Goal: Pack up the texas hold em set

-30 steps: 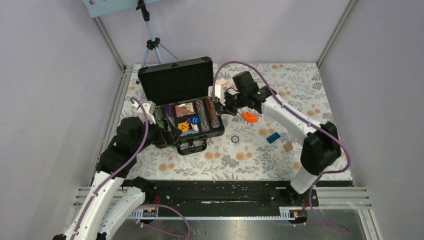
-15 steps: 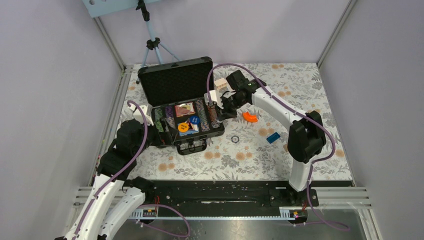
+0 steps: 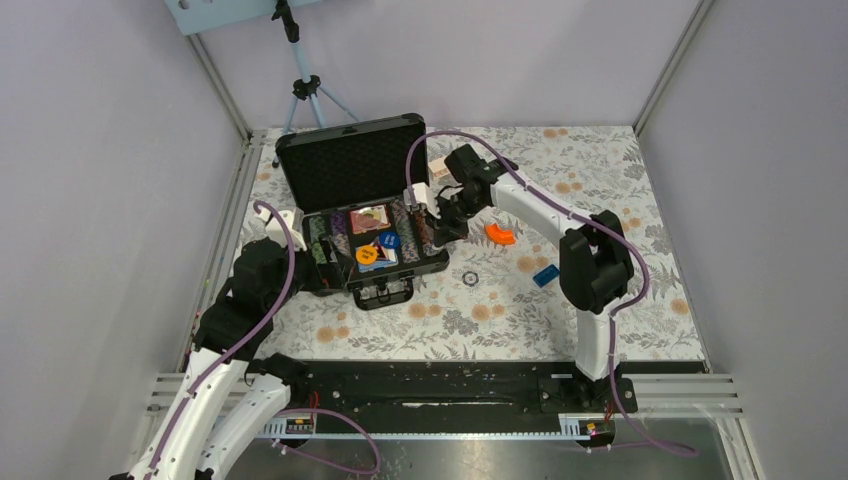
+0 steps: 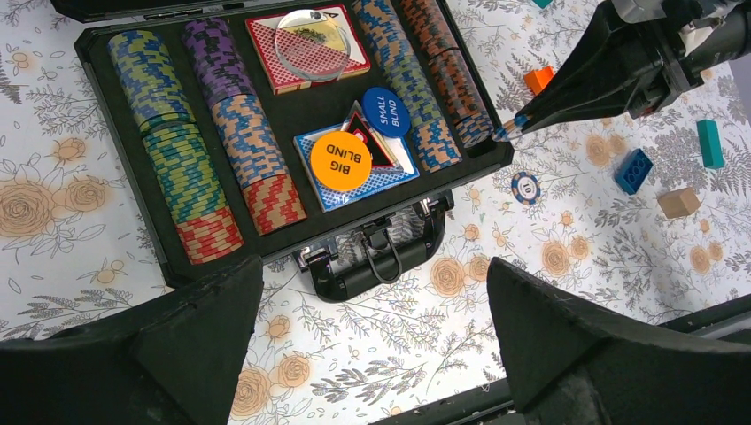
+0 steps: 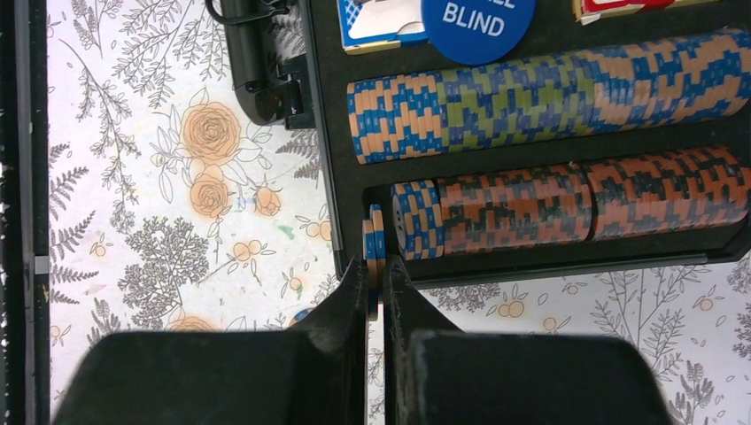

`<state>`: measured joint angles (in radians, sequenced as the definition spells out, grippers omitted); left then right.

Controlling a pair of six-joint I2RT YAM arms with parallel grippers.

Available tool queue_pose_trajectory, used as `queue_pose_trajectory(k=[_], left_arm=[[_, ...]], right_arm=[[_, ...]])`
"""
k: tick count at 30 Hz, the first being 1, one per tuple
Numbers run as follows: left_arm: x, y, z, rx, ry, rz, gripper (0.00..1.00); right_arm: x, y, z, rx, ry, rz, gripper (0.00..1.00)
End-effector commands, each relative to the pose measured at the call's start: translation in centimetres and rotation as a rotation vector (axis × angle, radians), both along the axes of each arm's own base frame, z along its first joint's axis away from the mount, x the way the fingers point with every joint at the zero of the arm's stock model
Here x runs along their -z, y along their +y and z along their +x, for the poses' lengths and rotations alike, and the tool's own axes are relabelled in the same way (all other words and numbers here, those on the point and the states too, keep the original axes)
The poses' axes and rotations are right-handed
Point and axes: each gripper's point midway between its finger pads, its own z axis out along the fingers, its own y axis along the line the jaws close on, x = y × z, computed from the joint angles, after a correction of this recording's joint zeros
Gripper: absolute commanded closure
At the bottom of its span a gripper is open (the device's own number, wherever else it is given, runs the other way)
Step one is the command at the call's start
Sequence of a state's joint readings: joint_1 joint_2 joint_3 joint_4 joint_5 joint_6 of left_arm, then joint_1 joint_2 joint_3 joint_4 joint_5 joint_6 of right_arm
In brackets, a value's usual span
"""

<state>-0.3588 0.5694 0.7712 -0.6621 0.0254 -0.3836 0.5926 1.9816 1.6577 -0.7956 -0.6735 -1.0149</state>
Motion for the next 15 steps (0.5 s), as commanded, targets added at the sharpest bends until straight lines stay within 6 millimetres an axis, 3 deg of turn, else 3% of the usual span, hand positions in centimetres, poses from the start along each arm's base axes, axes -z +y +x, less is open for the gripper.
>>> queue_pose_trajectory(k=[1, 15], left_arm=[[-0.5, 0.4, 0.6, -0.017, -0.035, 0.013, 0.04], [-0.2, 0.3, 0.8, -0.017, -0.025, 0.017, 0.04]], right_arm=[[-1.2, 0.9, 1.1, 0.006, -0.021, 0.024, 1.00], [0.4, 0.7, 1.0, -0.033, -0.014, -0.025, 1.00]])
